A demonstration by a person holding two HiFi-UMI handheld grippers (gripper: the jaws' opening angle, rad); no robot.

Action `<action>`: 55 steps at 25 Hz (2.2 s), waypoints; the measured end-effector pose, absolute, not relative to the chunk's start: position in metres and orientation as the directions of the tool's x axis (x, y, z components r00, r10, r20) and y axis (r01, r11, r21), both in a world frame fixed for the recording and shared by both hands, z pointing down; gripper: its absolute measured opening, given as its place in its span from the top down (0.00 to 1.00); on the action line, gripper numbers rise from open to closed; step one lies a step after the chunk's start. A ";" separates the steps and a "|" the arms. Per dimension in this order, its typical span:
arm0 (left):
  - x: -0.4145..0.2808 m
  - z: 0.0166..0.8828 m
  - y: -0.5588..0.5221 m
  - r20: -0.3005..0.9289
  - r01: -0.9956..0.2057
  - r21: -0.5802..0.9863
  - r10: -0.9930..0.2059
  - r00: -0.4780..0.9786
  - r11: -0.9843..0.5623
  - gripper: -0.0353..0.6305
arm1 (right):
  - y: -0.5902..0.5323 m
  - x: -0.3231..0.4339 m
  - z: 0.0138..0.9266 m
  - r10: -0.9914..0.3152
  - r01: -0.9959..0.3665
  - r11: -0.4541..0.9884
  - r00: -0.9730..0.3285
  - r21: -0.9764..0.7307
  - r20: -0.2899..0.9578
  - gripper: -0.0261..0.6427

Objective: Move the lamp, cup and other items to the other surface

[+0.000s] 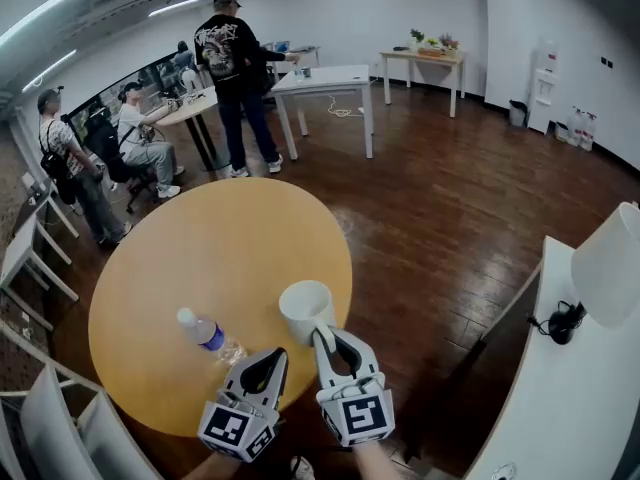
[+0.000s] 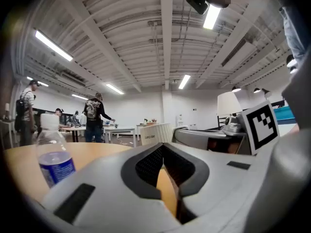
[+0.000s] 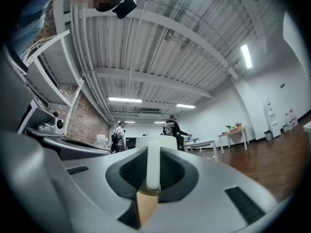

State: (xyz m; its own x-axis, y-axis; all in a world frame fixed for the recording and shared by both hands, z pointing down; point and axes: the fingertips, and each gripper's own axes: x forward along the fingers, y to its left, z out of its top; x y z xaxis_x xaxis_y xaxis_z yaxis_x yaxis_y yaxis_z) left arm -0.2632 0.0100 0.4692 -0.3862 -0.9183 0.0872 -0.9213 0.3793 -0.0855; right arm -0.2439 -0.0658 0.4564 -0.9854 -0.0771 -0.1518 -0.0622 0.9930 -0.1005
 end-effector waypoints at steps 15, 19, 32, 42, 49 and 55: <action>-0.338 0.515 0.096 0.144 -0.835 -0.053 -0.824 -0.549 0.547 0.93 | 0.013 -0.373 0.530 0.095 0.102 0.987 -0.994 -0.126 -0.060 0.92; -0.342 0.521 0.094 0.148 -0.834 -0.036 -0.823 -0.549 0.550 0.93 | 0.017 -0.368 0.535 0.118 0.121 0.988 -0.992 -0.100 -0.037 0.91; -0.324 0.535 0.077 0.151 -0.826 0.012 -0.818 -0.555 0.563 0.93 | -0.001 -0.347 0.575 0.141 0.133 0.986 -0.987 -0.101 0.076 0.82; -0.298 0.526 0.061 0.174 -0.840 0.010 -0.829 -0.532 0.542 0.93 | -0.005 -0.317 0.558 0.164 0.154 0.984 -0.979 -0.089 0.118 0.62; -0.287 0.498 0.043 0.188 -0.832 0.046 -0.823 -0.537 0.553 0.94 | -0.024 -0.273 0.500 0.123 0.117 0.990 -0.989 -0.074 0.079 0.66; -0.261 0.454 0.005 0.119 -0.890 0.053 -0.888 -0.444 0.452 0.93 | -0.044 -0.222 0.432 0.062 0.062 0.998 -0.998 -0.025 0.032 0.90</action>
